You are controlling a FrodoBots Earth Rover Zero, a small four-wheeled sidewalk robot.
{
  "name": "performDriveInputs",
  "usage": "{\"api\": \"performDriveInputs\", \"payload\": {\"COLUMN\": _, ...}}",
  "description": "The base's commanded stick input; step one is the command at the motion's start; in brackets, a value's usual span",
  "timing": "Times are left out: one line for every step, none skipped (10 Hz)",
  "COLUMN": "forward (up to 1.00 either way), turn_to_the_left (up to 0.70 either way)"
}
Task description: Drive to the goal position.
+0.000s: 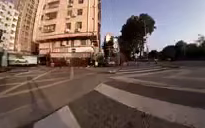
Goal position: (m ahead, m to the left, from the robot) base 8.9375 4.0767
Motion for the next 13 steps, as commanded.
{"api": "performDriveInputs", "payload": {"forward": 0.45, "turn_to_the_left": 0.00}}
{"api": "performDriveInputs", "payload": {"forward": 0.45, "turn_to_the_left": 0.00}}
{"api": "performDriveInputs", "payload": {"forward": 0.45, "turn_to_the_left": 0.00}}
{"api": "performDriveInputs", "payload": {"forward": 0.45, "turn_to_the_left": 0.00}}
{"api": "performDriveInputs", "payload": {"forward": 0.45, "turn_to_the_left": 0.00}}
{"api": "performDriveInputs", "payload": {"forward": 0.45, "turn_to_the_left": 0.00}}
{"api": "performDriveInputs", "payload": {"forward": 0.45, "turn_to_the_left": 0.00}}
{"api": "performDriveInputs", "payload": {"forward": 0.45, "turn_to_the_left": 0.00}}
{"api": "performDriveInputs", "payload": {"forward": 0.45, "turn_to_the_left": 0.00}}
{"api": "performDriveInputs", "payload": {"forward": 0.45, "turn_to_the_left": 0.00}}
{"api": "performDriveInputs", "payload": {"forward": 0.45, "turn_to_the_left": 0.00}}
{"api": "performDriveInputs", "payload": {"forward": 0.45, "turn_to_the_left": 0.00}}
{"api": "performDriveInputs", "payload": {"forward": 0.45, "turn_to_the_left": 0.00}}
